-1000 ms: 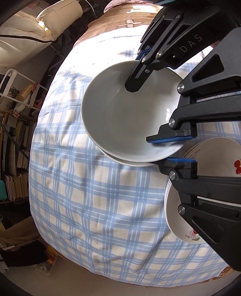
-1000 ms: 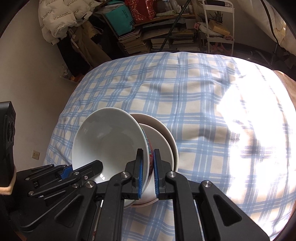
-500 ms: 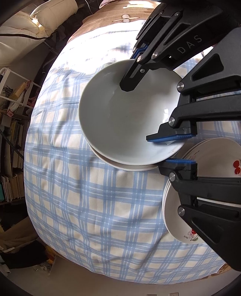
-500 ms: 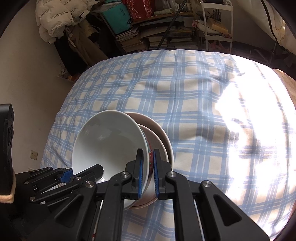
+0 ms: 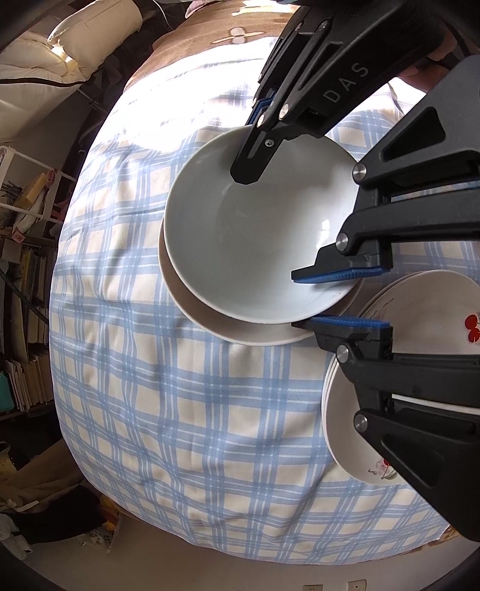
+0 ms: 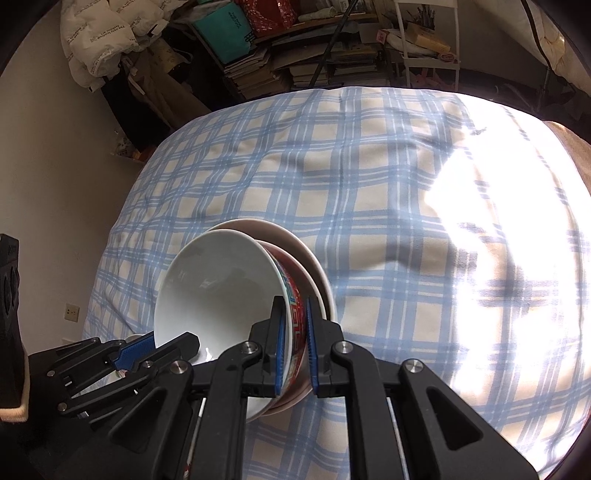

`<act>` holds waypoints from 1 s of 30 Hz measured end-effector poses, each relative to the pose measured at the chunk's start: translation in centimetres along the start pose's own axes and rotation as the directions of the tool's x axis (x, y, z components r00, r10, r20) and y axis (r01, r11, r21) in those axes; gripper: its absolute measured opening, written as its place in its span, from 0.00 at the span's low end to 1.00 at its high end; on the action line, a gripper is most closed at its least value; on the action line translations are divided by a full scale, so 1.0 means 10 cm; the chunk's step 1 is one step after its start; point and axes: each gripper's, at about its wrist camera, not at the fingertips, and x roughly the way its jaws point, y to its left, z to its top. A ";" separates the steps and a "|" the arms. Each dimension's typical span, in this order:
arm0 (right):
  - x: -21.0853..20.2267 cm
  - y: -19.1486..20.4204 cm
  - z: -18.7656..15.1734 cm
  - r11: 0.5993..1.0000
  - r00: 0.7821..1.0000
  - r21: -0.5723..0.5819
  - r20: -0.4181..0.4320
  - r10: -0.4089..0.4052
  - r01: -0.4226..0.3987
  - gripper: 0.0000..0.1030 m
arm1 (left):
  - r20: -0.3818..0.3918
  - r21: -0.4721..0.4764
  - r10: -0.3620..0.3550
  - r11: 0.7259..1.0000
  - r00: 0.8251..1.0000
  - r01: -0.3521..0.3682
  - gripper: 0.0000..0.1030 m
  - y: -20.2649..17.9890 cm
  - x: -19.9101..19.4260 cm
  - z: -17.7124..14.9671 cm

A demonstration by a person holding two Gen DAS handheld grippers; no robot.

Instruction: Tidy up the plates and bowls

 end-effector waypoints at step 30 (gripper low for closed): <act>-0.45 -0.27 0.08 0.998 0.995 0.056 0.094 -0.030 0.025 0.54 | 0.086 -0.031 0.067 0.997 0.994 -0.064 0.55 0.38 -0.25 -0.09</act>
